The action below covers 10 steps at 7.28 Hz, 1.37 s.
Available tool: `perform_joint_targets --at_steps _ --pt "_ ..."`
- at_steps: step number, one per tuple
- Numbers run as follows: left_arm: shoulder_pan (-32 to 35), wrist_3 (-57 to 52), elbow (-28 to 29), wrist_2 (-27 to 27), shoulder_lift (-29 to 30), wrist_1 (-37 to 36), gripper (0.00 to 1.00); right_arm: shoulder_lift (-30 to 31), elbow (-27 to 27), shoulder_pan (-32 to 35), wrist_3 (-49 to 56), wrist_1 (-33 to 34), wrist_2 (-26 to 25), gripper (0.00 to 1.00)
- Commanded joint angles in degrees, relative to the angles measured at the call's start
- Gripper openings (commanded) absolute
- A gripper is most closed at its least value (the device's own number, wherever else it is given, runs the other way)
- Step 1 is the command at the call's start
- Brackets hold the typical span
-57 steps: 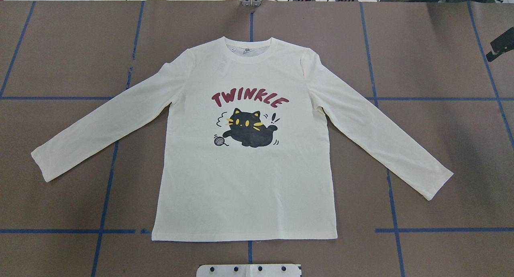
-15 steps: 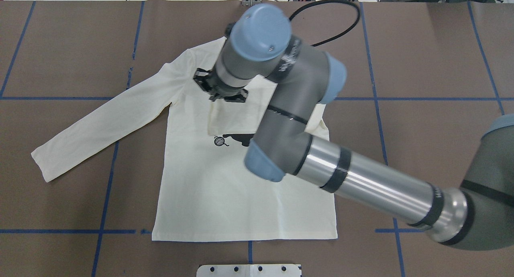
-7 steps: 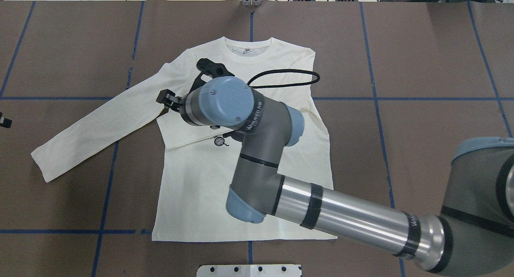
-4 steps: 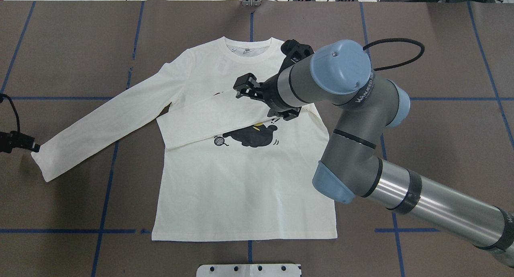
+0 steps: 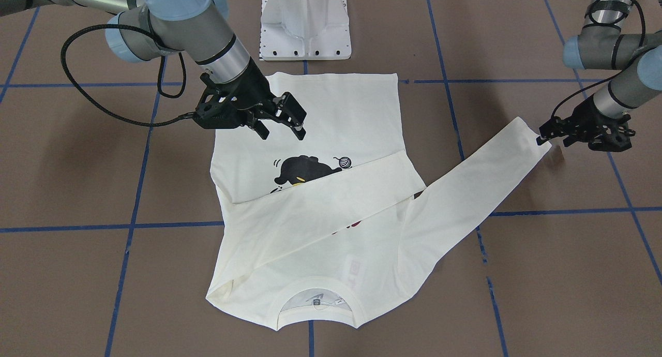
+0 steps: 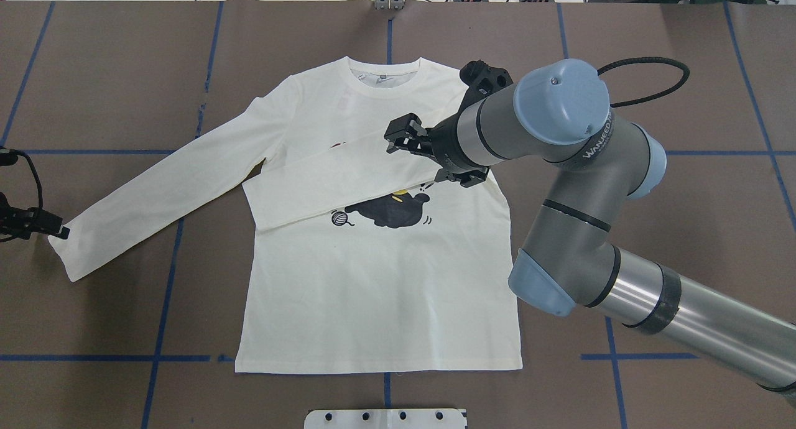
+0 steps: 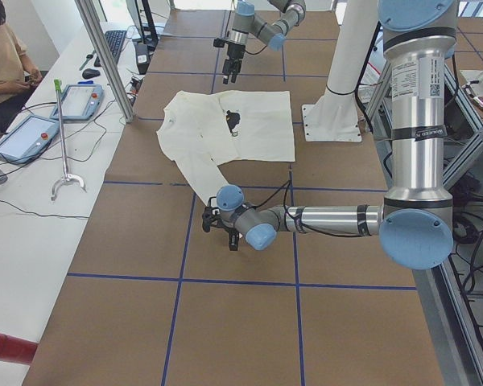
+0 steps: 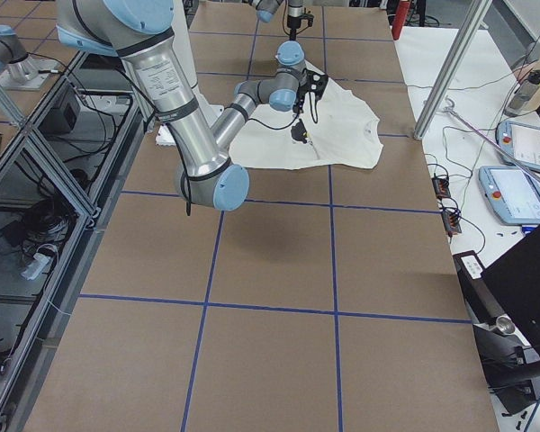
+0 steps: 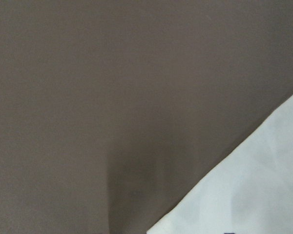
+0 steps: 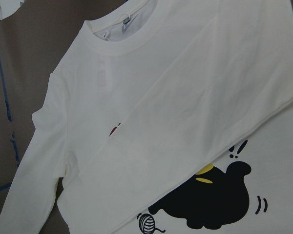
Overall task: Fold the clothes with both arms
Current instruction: 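Release the sleeve and raise the right gripper while the left gripper approaches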
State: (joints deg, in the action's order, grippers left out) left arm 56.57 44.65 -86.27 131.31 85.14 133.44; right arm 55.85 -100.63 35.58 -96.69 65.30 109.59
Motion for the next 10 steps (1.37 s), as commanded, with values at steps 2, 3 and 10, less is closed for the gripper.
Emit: perform_joint_targets --at_steps 2,3,10 --pt "-0.32 -0.09 0.48 -1.15 0.29 -0.02 0.65 0.84 -0.36 0.02 0.01 -0.17 0.19 1.00" --pt "-0.32 -0.01 0.49 -1.06 0.38 -0.02 0.30 0.92 -0.62 0.02 0.01 -0.17 0.10 1.00" --pt "-0.23 6.04 -7.48 9.00 2.75 -0.72 0.00 5.04 -4.48 6.94 0.10 -0.17 9.73 1.00"
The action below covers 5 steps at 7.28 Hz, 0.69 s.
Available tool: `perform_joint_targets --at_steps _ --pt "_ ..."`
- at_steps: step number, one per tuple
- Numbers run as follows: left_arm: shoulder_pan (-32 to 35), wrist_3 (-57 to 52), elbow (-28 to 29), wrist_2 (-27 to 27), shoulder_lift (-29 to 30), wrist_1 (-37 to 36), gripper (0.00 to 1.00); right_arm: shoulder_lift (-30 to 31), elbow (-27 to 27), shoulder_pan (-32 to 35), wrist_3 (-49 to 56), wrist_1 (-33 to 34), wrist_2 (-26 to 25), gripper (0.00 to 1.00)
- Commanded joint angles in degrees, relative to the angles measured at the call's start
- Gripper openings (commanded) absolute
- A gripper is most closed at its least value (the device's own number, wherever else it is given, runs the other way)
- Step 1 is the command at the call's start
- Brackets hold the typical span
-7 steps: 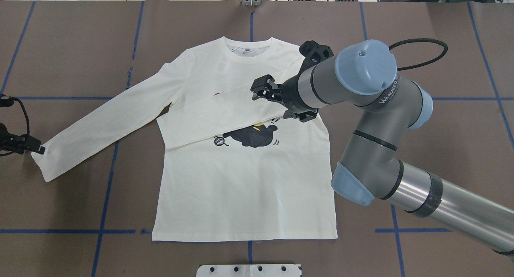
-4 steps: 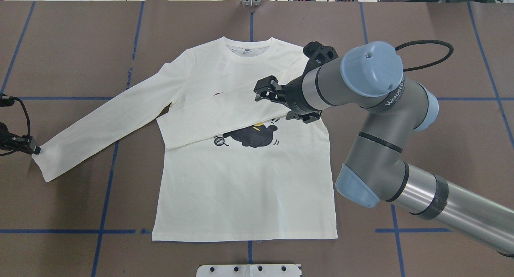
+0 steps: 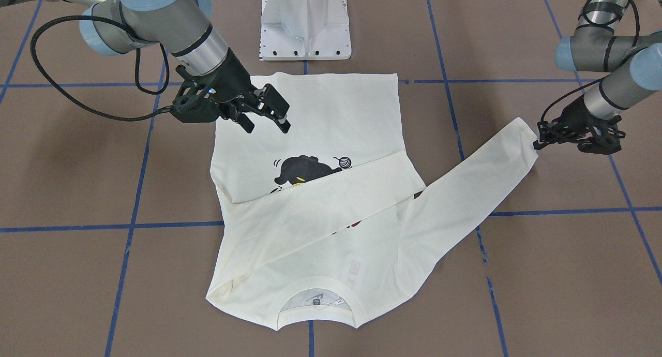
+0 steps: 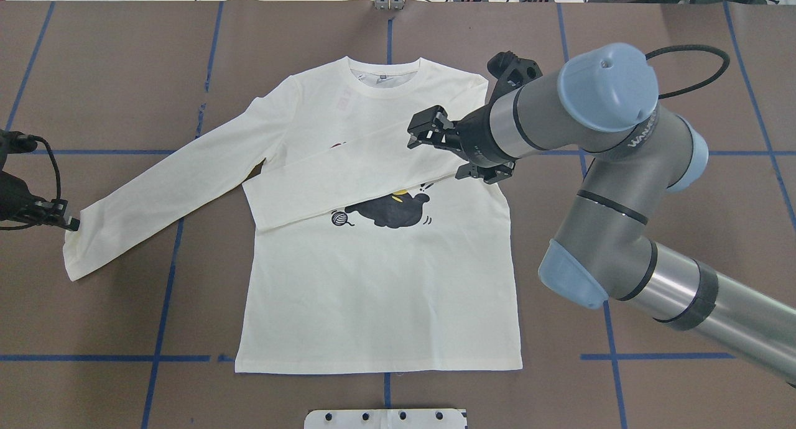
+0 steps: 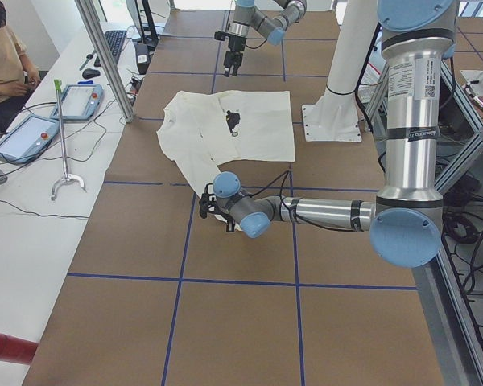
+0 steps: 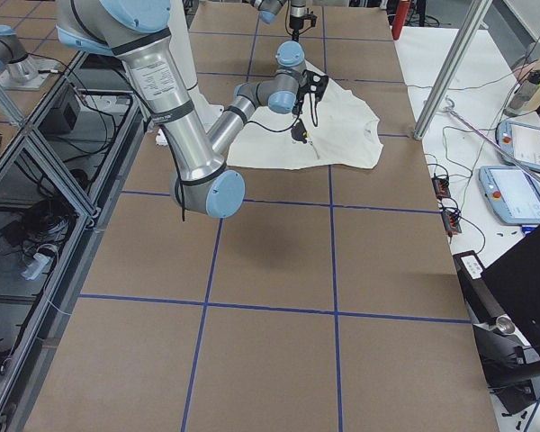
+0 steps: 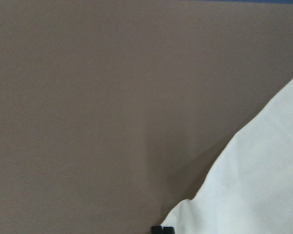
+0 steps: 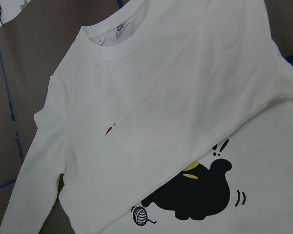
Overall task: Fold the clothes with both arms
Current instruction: 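Release the sleeve and raise the right gripper while the left gripper approaches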
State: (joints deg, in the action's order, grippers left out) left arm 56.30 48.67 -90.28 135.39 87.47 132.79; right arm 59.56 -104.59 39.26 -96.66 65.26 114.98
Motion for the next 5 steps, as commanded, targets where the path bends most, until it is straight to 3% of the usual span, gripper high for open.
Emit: perform_joint_targets --at_steps 1,3,4,5 --pt "0.12 10.49 -6.28 8.10 4.69 -1.73 0.00 3.61 -2.09 5.19 1.29 -0.13 6.47 1.00" --pt "-2.92 29.81 -5.96 7.44 24.57 -11.28 0.00 10.46 -4.92 11.77 9.34 -0.13 14.09 1.00" --pt "-9.22 39.91 -4.04 3.43 33.47 -13.50 0.00 13.10 -4.92 14.68 12.78 -0.39 16.40 1.00" --pt "-12.85 46.71 4.24 -2.79 45.30 -13.53 0.00 15.47 -4.92 17.23 16.29 -0.57 17.46 1.00"
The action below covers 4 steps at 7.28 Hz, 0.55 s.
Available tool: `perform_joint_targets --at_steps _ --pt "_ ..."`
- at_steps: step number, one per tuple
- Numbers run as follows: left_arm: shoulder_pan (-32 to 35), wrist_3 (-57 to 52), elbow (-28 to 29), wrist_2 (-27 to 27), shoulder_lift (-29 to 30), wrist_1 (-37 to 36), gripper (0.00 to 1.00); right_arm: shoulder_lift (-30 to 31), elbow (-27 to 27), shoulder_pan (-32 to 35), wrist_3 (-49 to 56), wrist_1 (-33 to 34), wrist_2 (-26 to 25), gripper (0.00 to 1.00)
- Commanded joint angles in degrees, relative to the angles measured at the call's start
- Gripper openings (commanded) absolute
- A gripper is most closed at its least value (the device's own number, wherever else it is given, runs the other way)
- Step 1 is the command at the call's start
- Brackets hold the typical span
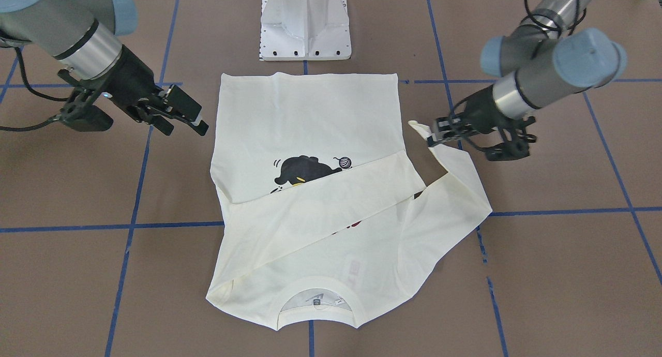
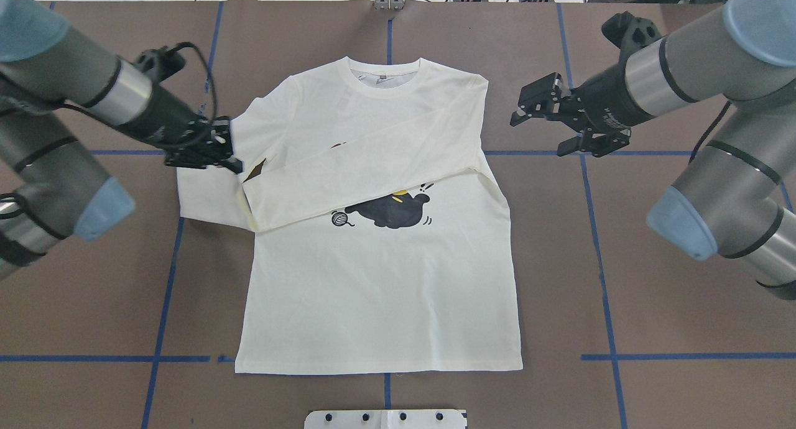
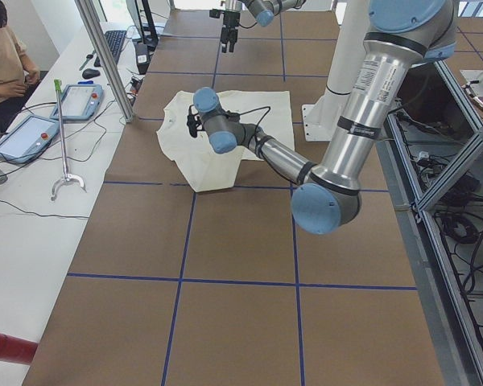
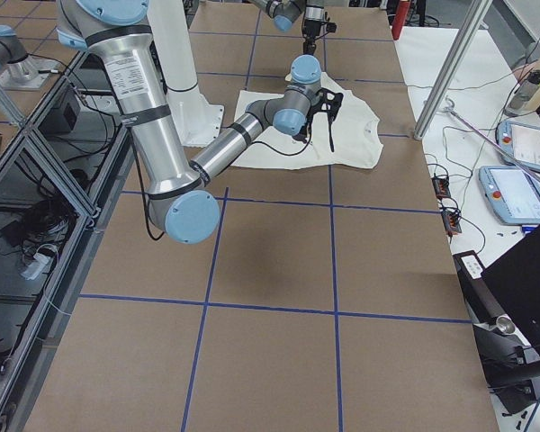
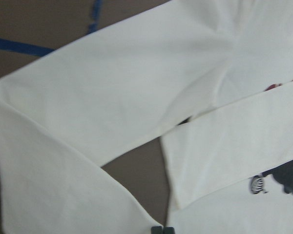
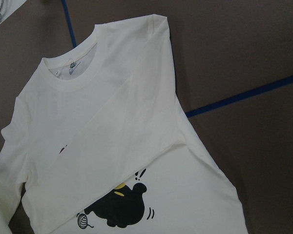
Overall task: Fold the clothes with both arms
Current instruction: 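Grasp the other sleeve with the left gripper and fold it across the shirt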
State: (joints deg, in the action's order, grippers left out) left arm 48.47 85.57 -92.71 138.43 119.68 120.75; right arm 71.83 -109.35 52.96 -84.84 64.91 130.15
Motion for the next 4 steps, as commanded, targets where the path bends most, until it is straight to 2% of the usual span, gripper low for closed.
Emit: perform_joint_targets --at_steps 1,2,3,4 --pt "-9.23 12.58 16.14 -11.37 23.56 -0.79 0.00 5.41 -0.16 5.64 8.42 -0.31 2.82 1.00" --pt "-14.14 12.78 24.77 -18.56 31.85 1.91 0.00 7.08 -0.24 6.71 10.90 -0.40 2.91 1.00" --pt "-19.15 13.22 31.20 -25.51 36.63 7.68 0.00 7.10 -0.24 6.72 11.27 -0.40 3.17 1.00" --pt "-21.55 13.83 33.44 -30.36 37.72 10.26 0.00 6.93 0.02 6.63 11.28 -0.40 3.00 1.00"
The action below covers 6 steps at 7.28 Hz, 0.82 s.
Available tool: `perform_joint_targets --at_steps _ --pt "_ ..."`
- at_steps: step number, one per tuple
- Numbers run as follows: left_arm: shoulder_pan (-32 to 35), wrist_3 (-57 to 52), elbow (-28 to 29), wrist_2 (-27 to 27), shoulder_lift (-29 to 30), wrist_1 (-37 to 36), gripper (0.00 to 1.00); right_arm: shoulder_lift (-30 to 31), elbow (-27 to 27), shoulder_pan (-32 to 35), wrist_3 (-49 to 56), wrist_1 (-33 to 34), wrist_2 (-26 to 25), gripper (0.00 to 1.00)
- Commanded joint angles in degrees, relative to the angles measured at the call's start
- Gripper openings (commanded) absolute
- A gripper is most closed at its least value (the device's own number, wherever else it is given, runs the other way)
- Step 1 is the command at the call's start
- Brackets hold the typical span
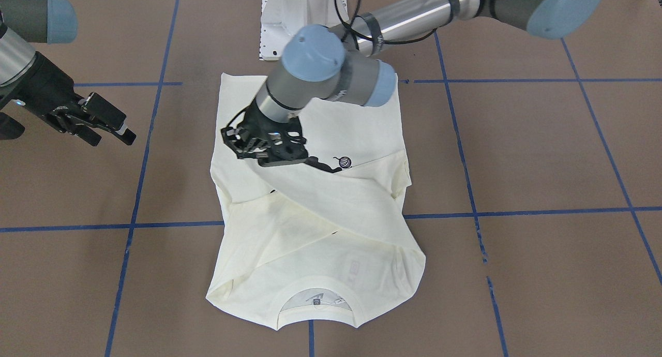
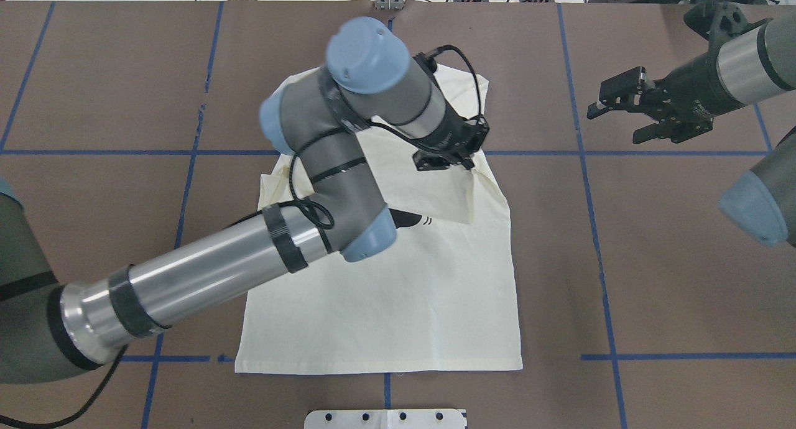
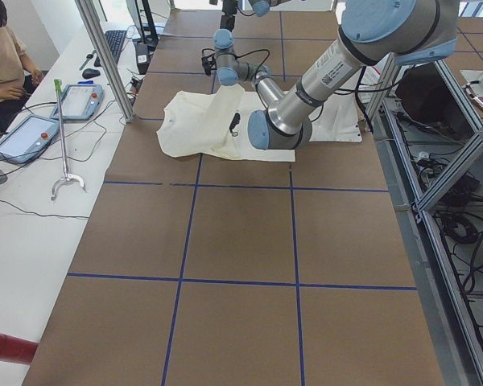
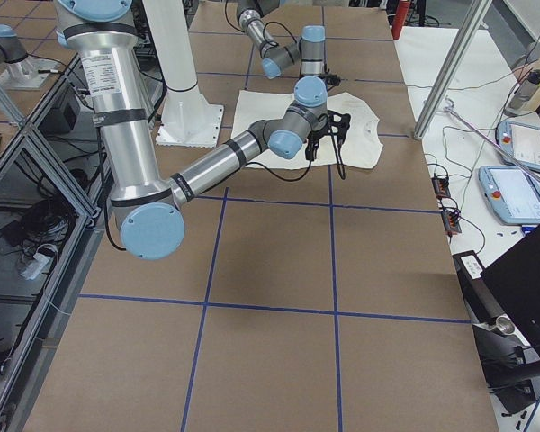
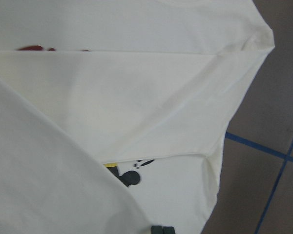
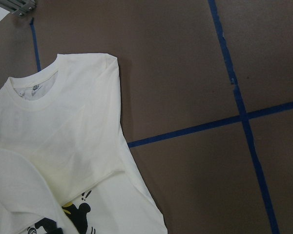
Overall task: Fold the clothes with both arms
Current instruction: 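Grasp the other sleeve with the left gripper and fold it across the shirt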
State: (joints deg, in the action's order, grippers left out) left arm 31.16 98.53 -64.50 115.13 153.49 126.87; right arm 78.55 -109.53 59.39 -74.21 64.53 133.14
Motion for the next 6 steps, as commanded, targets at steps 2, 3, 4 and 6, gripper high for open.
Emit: perform_joint_targets --at_steps 2,3,4,6 --pt "-4.27 0.09 4.56 -7.98 0.42 6.19 0.81 -0.06 1.15 -0.33 0.47 -0.02 -0.69 1.00" --pt "-1.66 -0.09 -1.36 -7.38 -4.46 5.85 0.81 -1.19 1.16 -2.51 -0.05 -0.02 -2.17 1.00" --pt "2.20 -1.48 -12.64 -3.63 -14.69 5.76 0.81 -1.29 0.46 -5.31 -1.54 -0.11 -5.32 1.00" --pt "10.03 -9.38 -24.84 4.83 -28.28 5.41 0.81 -1.21 -4.08 -20.37 -15.89 0.07 -18.27 1.00"
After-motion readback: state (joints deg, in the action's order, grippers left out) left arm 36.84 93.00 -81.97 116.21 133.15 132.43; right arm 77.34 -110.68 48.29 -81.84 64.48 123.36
